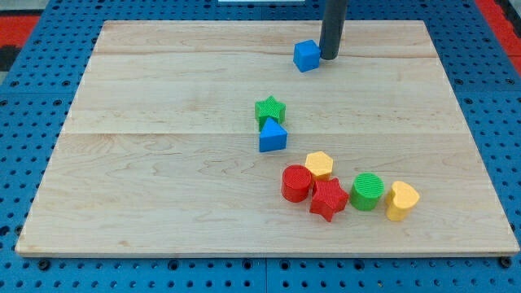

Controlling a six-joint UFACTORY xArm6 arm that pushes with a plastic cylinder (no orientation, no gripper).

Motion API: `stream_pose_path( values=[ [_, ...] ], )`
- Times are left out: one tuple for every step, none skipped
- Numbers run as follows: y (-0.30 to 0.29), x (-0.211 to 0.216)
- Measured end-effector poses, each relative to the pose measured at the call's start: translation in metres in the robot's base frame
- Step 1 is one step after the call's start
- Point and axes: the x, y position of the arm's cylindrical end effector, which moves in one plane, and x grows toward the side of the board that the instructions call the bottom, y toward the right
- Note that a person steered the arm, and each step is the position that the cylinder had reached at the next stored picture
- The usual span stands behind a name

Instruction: Place the blue cubegreen star diagonal to each other

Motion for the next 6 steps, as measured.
stream_pose_path(
  values=[
    [0.037, 0.057],
    [0.005, 0.048],
    [-0.015, 0.012],
    [-0.035, 0.016],
    [-0.060, 0.029],
    [-0.064, 0.006]
  ],
)
